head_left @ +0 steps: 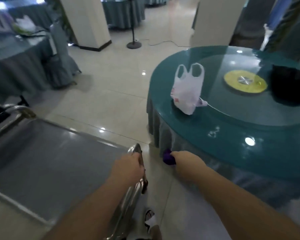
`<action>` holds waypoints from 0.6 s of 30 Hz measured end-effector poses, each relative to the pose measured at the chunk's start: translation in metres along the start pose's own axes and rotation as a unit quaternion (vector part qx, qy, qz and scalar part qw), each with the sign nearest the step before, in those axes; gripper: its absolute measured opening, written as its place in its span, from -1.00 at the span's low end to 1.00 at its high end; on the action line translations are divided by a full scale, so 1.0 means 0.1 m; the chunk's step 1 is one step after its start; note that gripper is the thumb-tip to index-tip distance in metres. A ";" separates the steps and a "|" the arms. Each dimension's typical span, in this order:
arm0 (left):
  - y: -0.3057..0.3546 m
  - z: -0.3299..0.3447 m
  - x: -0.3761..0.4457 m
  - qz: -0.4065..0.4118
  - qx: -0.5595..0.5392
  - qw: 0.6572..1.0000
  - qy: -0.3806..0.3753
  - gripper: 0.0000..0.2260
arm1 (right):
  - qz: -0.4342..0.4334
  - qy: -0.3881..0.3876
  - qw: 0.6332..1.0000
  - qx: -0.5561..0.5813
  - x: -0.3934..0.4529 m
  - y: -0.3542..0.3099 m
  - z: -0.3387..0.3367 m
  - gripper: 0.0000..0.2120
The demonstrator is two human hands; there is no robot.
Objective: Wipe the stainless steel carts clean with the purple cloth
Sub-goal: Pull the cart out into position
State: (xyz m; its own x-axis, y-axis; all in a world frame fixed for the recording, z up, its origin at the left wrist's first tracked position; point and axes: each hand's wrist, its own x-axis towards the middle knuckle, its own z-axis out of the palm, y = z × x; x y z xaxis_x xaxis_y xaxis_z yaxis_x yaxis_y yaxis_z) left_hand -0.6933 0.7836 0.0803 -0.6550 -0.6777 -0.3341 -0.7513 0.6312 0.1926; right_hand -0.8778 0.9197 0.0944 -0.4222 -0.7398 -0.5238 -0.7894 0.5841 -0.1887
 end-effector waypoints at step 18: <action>-1.43 -0.56 1.06 -0.297 -0.121 0.946 0.045 -0.55 | -0.302 -0.044 0.933 -0.192 2.48 -2.09 -1.10 -0.64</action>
State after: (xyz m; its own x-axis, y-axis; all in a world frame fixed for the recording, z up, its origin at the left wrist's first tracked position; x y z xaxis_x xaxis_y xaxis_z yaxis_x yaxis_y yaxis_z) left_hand -0.6599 0.5999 0.0691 -0.1074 -0.9221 -0.3718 -0.9784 0.0315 0.2044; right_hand -0.8662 0.5774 0.0957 0.1754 -0.8548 -0.4884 -0.9800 -0.1043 -0.1693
